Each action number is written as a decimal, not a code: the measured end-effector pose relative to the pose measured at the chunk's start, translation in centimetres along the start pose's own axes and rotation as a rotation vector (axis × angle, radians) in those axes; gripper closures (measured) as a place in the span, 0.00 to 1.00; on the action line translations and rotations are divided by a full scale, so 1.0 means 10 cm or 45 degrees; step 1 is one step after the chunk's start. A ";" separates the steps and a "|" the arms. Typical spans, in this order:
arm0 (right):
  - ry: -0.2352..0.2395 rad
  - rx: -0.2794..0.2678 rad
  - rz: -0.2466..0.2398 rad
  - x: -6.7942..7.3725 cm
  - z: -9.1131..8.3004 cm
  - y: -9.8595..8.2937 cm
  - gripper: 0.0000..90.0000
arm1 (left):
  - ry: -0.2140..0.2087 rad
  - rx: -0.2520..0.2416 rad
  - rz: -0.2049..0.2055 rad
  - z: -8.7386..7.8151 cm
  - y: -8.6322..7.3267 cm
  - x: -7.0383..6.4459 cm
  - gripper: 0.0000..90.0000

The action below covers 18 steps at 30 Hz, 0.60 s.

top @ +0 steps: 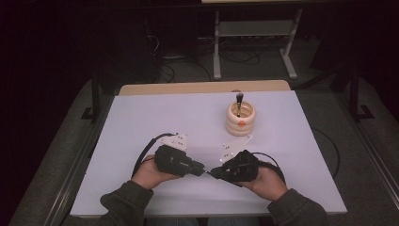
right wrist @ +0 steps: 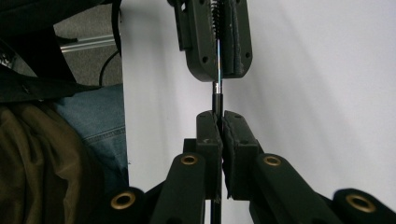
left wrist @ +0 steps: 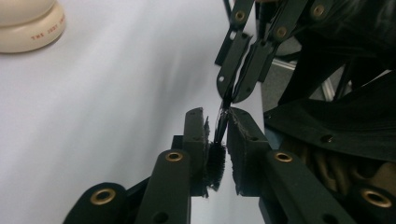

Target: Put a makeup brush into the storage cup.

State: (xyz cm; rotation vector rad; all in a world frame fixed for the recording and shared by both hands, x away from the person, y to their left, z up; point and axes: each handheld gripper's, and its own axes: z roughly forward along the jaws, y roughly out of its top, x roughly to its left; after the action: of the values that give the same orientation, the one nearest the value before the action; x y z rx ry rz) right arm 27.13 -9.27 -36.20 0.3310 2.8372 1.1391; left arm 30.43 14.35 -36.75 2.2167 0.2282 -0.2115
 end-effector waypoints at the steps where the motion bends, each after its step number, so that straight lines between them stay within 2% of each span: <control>1: -0.001 0.000 -0.004 0.01 0.01 0.00 0.95 | -0.014 -0.004 -0.001 -0.01 0.00 0.00 0.88; 4: -0.016 0.012 -0.046 0.03 0.03 0.02 0.95 | -0.050 -0.020 -0.018 -0.02 0.00 0.01 0.93; 7: -0.018 0.028 -0.069 0.06 0.07 0.05 0.94 | -0.048 -0.002 -0.008 -0.02 0.02 -0.02 0.94; 10: -0.022 0.032 -0.067 0.05 0.10 0.06 0.92 | -0.007 0.017 0.012 -0.02 0.04 -0.04 0.95; 12: -0.001 0.035 -0.041 0.03 0.12 0.07 0.86 | 0.008 0.015 0.008 -0.02 0.06 -0.06 0.95; 14: -0.019 0.038 -0.029 0.02 0.13 0.09 0.81 | 0.025 0.039 0.016 -0.02 0.09 -0.07 0.95; 18: -0.028 0.066 -0.025 0.03 0.17 0.13 0.84 | 0.041 0.050 0.016 -0.02 0.12 -0.10 0.95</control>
State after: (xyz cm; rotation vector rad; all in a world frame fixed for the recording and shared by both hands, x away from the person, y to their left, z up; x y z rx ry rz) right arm 27.28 -7.14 -36.53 0.3161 2.8486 1.0530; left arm 29.78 13.67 -35.51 2.2609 0.2295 -0.1744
